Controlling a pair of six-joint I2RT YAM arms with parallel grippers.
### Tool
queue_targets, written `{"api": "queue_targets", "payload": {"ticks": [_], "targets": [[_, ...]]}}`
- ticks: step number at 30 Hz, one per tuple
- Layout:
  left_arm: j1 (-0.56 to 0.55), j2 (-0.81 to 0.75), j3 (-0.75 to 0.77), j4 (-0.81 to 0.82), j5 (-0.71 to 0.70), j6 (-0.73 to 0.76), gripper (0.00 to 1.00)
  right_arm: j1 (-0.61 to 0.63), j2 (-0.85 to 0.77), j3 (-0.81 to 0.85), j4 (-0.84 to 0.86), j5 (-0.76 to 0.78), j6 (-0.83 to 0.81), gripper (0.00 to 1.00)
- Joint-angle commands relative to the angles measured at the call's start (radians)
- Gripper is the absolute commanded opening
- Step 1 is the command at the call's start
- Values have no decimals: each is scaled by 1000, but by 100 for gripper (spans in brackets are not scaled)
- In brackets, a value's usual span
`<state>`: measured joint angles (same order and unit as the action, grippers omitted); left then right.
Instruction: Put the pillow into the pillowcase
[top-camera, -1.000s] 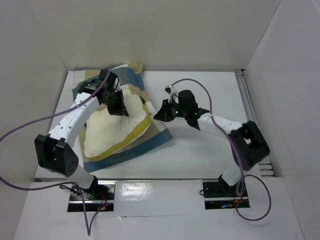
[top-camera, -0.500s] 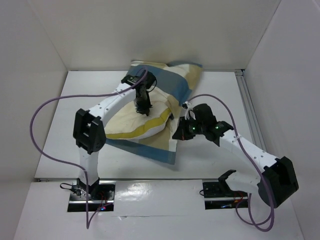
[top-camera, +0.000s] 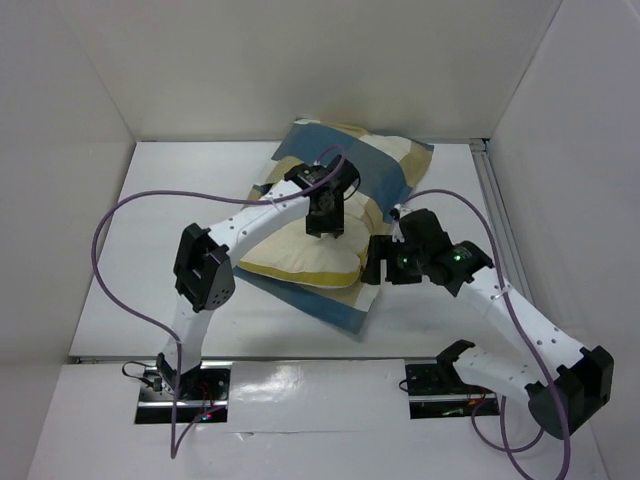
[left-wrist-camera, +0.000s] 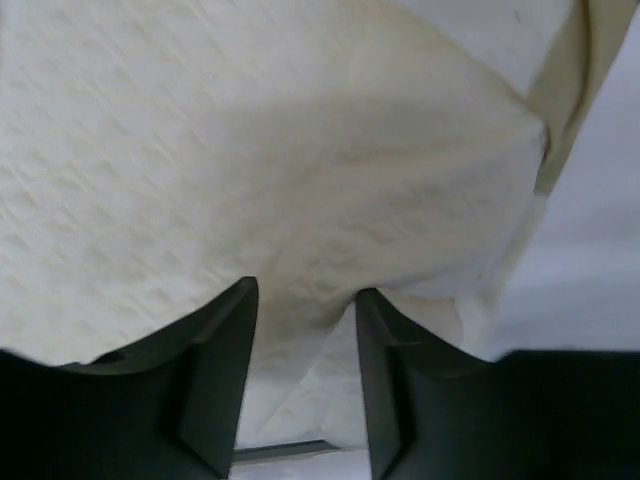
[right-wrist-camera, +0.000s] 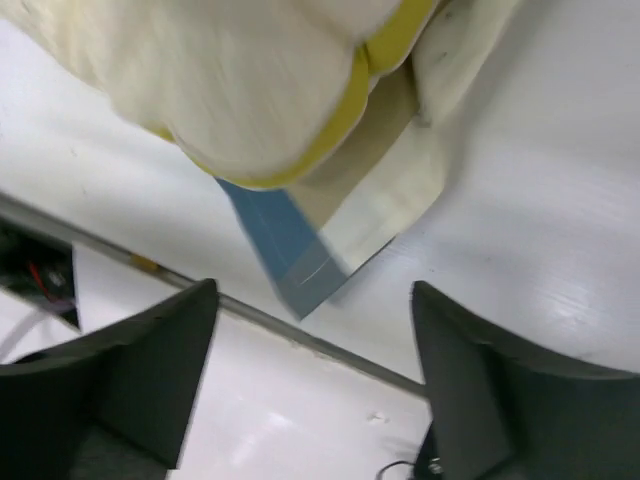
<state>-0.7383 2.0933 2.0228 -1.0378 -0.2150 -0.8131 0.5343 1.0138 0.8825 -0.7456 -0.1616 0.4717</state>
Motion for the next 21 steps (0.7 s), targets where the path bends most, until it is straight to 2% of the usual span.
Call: {"api": "queue_targets", "payload": {"ticks": [1, 2, 4, 7, 9, 10, 11, 12, 15, 18, 19, 21], "targets": [[2, -61, -16, -2, -90, 95, 59, 7, 3, 174, -127, 184, 4, 90], [11, -93, -36, -28, -113, 95, 66, 7, 32, 203, -118, 210, -7, 92], [42, -171, -114, -39, -113, 95, 68, 7, 77, 284, -92, 250, -16, 92], [170, -350, -262, 1, -49, 95, 68, 58, 208, 338, 26, 260, -25, 93], [307, -462, -347, 39, 24, 95, 68, 148, 346, 406, 105, 290, -25, 95], [356, -490, -425, 71, 54, 95, 69, 179, 398, 426, 127, 319, -25, 95], [452, -515, -461, 85, 89, 95, 69, 228, 508, 471, 140, 376, -25, 95], [491, -536, -495, 100, 165, 95, 75, 245, 560, 489, 164, 387, -16, 95], [597, -598, -601, 154, 261, 127, 75, 308, 707, 515, 230, 444, -16, 94], [648, -621, -651, 167, 299, 138, 77, 288, 788, 451, 244, 396, -7, 87], [658, -621, -661, 177, 310, 147, 77, 277, 789, 420, 244, 396, 7, 76], [688, -621, -674, 177, 330, 161, 77, 224, 734, 304, 232, 434, 28, 69]]}}
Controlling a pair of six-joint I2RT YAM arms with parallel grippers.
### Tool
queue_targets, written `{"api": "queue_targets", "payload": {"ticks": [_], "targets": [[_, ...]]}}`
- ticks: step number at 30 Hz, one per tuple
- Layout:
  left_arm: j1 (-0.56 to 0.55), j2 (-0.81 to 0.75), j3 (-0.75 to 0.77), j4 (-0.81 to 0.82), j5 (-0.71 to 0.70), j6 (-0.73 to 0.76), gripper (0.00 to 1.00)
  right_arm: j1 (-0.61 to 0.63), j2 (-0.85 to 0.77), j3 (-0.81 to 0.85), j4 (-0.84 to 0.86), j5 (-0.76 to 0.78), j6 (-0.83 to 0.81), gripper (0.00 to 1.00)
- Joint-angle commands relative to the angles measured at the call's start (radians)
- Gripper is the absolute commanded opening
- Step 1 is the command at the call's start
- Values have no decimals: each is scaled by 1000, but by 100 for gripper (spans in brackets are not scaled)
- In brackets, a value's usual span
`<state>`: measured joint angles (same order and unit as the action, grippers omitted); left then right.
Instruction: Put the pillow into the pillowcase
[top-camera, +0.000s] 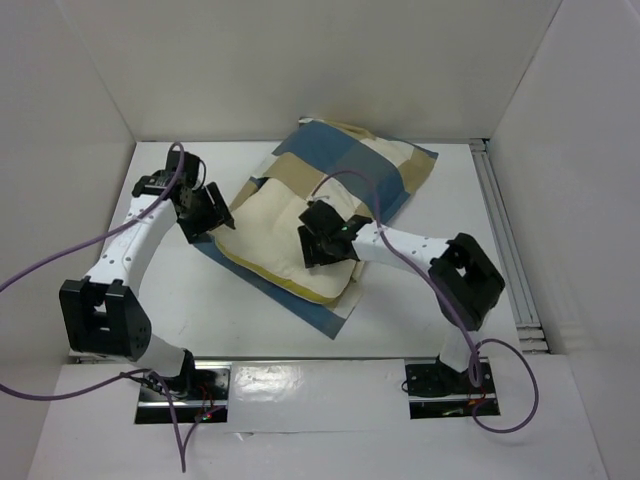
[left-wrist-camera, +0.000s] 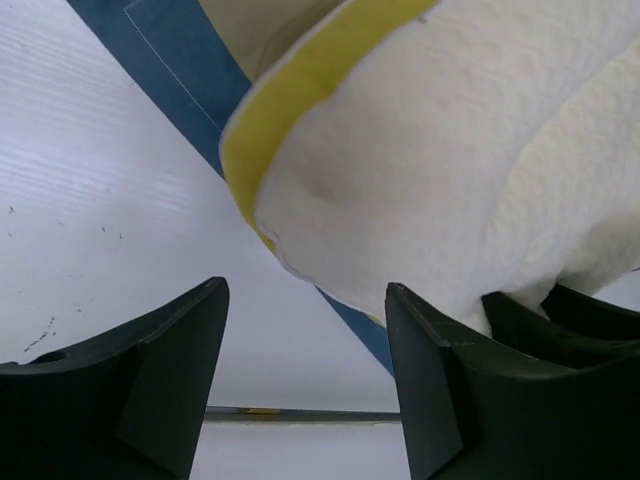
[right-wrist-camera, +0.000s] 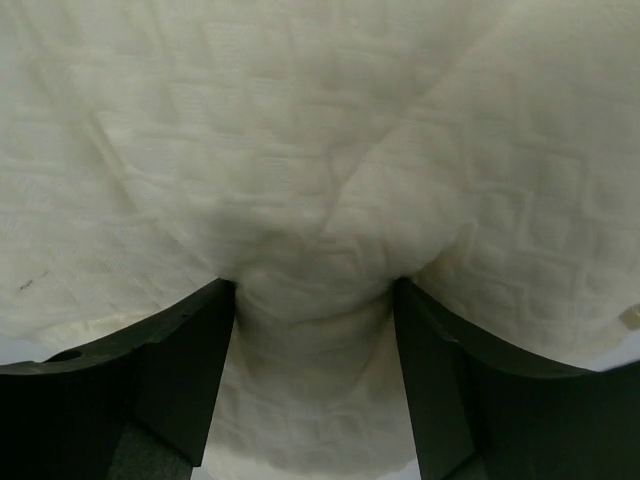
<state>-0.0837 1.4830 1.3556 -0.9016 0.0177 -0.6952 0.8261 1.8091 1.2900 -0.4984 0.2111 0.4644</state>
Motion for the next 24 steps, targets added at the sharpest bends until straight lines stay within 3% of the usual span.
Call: {"api": "queue_targets", "payload": {"ticks": [1, 4, 6, 9, 11, 14, 16, 24], "targets": [[33, -10, -16, 41, 120, 60, 77, -99, -97, -147, -47, 71, 58, 67], [42, -10, -39, 61, 149, 72, 77, -257, -272, -293, -116, 109, 85, 67], [42, -10, -76, 90, 182, 83, 77, -321, -359, -308, -126, 119, 85, 74], [33, 11, -110, 130, 258, 92, 81, -335, -462, -203, -135, 122, 62, 84], [33, 11, -128, 162, 316, 92, 91, -279, -450, -121, -115, 108, 30, 94], [-4, 11, -150, 185, 327, 92, 100, -171, -320, 44, -106, 131, 10, 100], [-17, 11, -174, 205, 327, 92, 100, -119, -187, 132, -82, 142, 10, 100], [-18, 22, -302, 365, 386, 111, 100, -96, 301, 413, -49, 65, 19, 100]]}}
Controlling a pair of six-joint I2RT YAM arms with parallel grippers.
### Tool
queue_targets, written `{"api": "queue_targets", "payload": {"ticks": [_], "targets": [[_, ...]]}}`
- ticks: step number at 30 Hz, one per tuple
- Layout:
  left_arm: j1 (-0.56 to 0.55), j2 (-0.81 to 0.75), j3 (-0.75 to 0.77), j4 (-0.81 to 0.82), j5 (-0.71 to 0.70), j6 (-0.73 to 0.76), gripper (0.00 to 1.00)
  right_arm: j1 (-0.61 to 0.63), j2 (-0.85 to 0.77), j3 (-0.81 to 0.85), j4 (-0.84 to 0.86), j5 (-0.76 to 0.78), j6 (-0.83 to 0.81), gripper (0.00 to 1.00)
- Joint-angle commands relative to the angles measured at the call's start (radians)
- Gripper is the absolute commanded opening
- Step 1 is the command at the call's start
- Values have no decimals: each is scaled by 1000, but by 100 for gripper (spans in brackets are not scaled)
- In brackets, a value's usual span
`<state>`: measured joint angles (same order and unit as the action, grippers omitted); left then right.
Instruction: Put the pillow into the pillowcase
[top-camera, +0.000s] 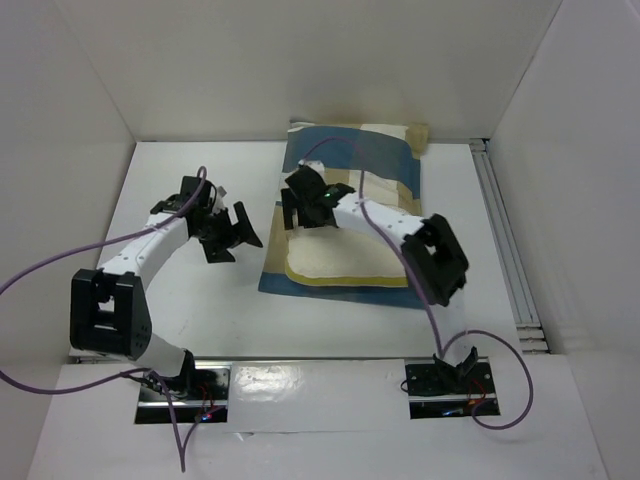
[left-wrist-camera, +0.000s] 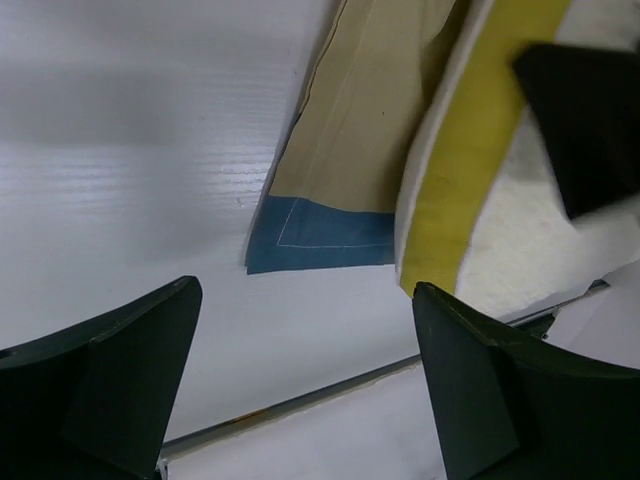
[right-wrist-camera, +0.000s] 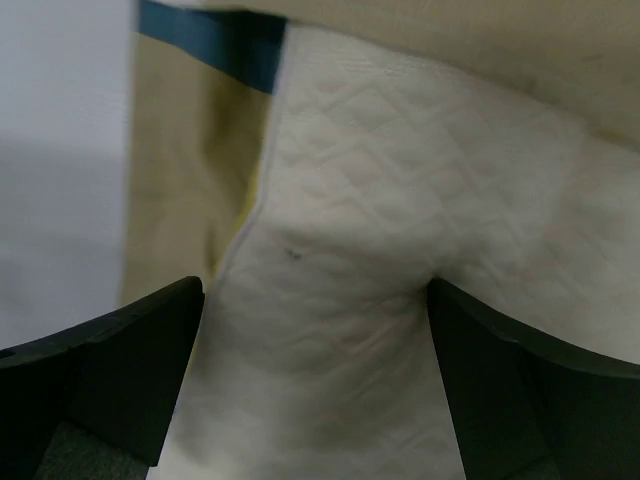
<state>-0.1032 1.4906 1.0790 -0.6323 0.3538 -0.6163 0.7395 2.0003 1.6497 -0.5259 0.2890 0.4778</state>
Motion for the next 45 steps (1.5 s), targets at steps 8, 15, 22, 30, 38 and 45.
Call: {"api": "queue_targets", "payload": {"ticks": [8, 15, 22, 30, 38, 45], "targets": [[-90, 75, -37, 141, 16, 29, 100, -67, -207, -291, 115, -147, -94, 0], [-196, 128, -37, 259, 8, 29, 100, -115, -463, -435, 47, -258, -153, 0], [-274, 119, -93, 446, 60, 20, 100, -124, -523, -456, 26, -286, -143, 0], [-325, 212, -134, 629, 169, -56, 66, -134, -502, -438, 53, -295, -143, 0], [-325, 146, -71, 652, 293, -97, 0, -134, -446, -283, 47, -203, -157, 0], [-352, -39, 162, 684, 416, -215, 0, -70, -414, 185, -106, -48, -283, 0]]}}
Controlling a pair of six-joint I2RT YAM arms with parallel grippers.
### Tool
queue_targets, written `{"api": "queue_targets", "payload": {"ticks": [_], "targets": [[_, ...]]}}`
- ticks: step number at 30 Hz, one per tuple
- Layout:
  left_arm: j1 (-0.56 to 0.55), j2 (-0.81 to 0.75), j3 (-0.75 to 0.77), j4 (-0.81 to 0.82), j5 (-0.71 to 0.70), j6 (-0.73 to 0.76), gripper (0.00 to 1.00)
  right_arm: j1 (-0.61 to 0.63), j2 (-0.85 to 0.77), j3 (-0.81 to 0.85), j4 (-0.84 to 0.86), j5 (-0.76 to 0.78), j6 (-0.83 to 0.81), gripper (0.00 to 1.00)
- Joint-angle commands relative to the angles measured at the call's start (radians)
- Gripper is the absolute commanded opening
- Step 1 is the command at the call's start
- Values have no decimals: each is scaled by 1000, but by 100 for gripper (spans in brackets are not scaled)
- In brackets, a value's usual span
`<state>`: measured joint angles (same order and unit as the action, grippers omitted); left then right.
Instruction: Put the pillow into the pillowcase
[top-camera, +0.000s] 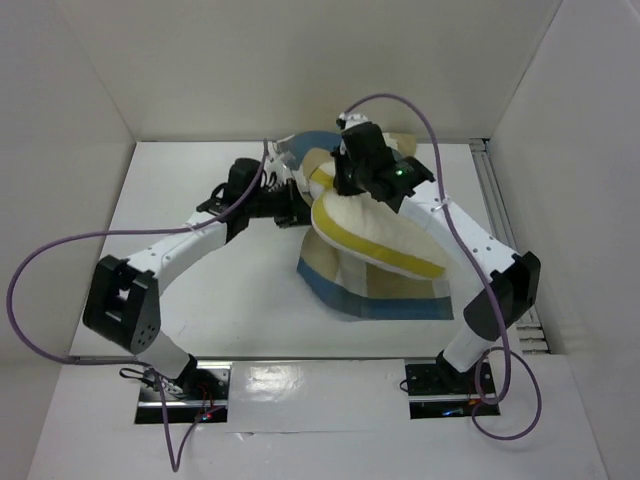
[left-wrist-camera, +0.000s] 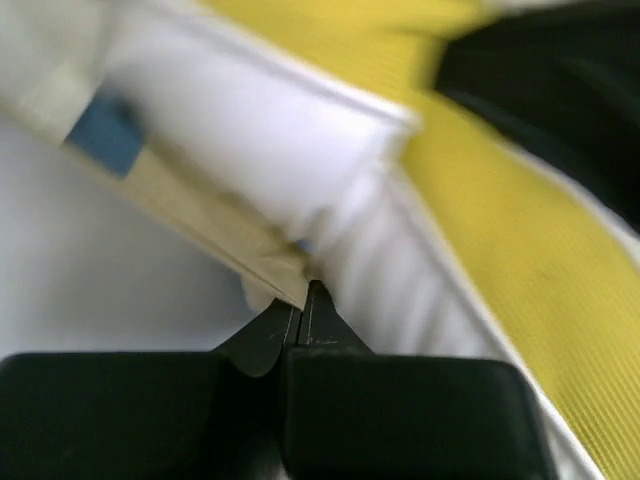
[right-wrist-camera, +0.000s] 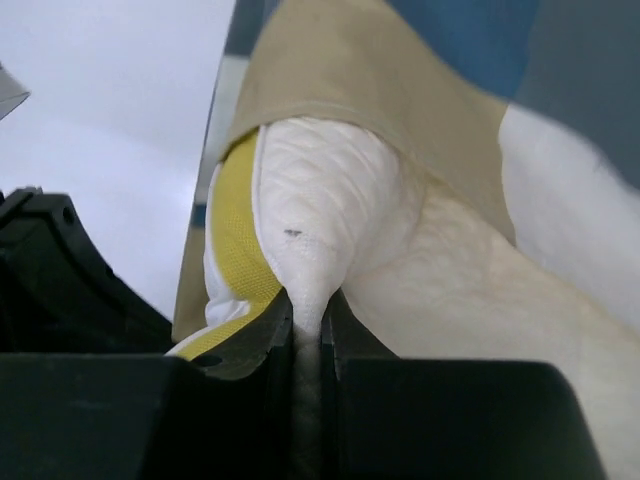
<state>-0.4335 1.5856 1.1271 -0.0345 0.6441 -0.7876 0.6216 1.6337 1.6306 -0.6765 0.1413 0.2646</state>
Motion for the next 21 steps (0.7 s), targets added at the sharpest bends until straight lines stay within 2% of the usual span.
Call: {"api": "queue_targets", "payload": {"ticks": [1, 4, 5, 7, 8, 12, 14, 17, 21], "targets": [[-22, -154, 128, 71, 126, -44, 0, 78, -37, 219, 45, 109, -79, 0], [-22, -260, 61, 117, 170, -106, 0, 170, -3, 102, 110, 127, -53, 0], [-22, -291, -25, 166, 180, -126, 0, 170, 17, -19, 150, 91, -38, 0], [-33, -349, -131, 223, 199, -180, 0, 132, 108, -122, 280, 60, 19, 0], [-33, -401, -239, 255, 209, -191, 0, 115, 148, -174, 316, 37, 36, 0], [-42, -541, -494, 310, 229, -265, 0, 76, 293, -163, 390, -26, 90, 0], [-53, -590, -549, 306, 229, -275, 0, 66, 331, -129, 402, -46, 99, 0], [-53, -659, -546, 167, 191, -214, 0, 66, 341, -52, 393, -55, 110, 0], [-53, -659, -466, 99, 169, -167, 0, 56, 351, 79, 358, 7, 96, 0]]}}
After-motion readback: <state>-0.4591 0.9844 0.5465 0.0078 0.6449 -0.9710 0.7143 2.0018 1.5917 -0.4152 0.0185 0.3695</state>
